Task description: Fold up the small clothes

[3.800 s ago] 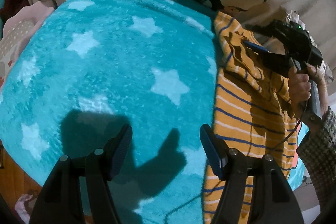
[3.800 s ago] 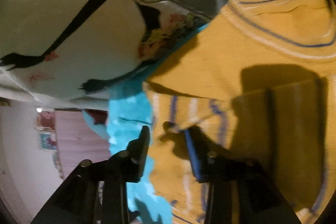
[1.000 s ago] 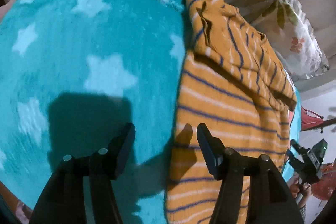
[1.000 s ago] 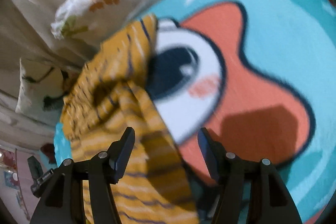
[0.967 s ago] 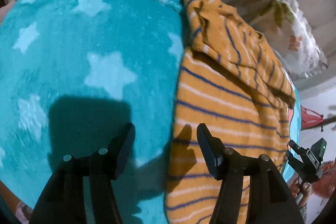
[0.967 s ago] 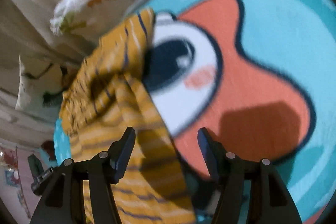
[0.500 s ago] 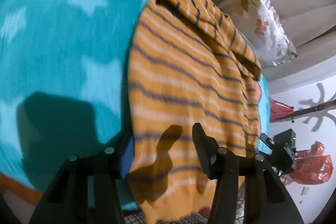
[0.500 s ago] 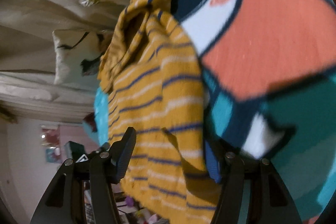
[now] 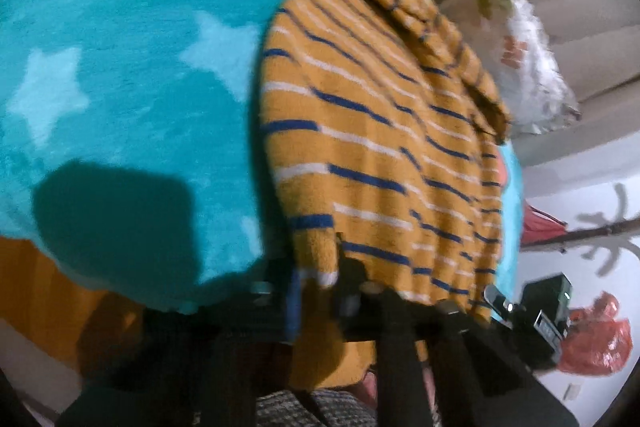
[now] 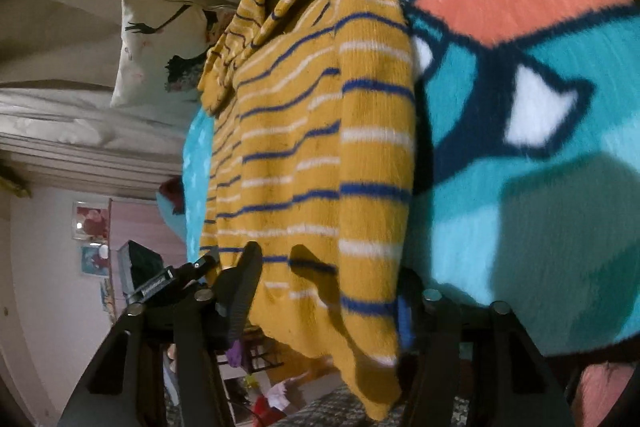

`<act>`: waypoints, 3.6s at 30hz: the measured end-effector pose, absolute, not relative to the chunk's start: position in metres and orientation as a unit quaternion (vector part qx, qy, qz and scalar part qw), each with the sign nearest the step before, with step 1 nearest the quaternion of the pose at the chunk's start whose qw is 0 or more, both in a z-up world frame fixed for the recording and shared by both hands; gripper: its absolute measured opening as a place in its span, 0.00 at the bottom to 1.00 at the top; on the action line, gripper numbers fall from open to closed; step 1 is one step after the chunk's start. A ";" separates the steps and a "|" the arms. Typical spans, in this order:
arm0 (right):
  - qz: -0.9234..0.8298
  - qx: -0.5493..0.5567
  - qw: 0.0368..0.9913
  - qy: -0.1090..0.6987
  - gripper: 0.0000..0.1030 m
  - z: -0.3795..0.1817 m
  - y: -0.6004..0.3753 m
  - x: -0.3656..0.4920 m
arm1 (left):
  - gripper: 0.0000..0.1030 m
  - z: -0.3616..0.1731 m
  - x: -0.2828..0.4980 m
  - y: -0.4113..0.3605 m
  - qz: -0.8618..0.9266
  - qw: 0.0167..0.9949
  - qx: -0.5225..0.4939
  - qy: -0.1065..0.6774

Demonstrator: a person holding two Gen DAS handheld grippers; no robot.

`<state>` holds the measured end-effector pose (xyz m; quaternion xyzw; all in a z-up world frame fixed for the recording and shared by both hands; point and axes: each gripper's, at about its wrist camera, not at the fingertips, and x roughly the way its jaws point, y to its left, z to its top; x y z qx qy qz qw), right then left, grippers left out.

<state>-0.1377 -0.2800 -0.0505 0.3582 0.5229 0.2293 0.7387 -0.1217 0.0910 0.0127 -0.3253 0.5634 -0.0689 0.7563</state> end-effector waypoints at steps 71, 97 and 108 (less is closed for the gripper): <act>-0.052 0.343 0.838 0.421 0.05 0.000 -0.287 0.028 | 0.41 0.035 0.130 0.099 -0.068 0.844 -0.047 0.529; -0.021 0.282 0.838 0.466 0.45 0.010 -0.257 -0.019 | 0.49 0.061 0.112 0.150 -0.069 0.834 -0.126 0.533; -0.029 0.271 0.834 0.480 0.45 0.008 -0.244 -0.042 | 0.00 0.050 0.164 0.145 0.010 0.843 -0.018 0.537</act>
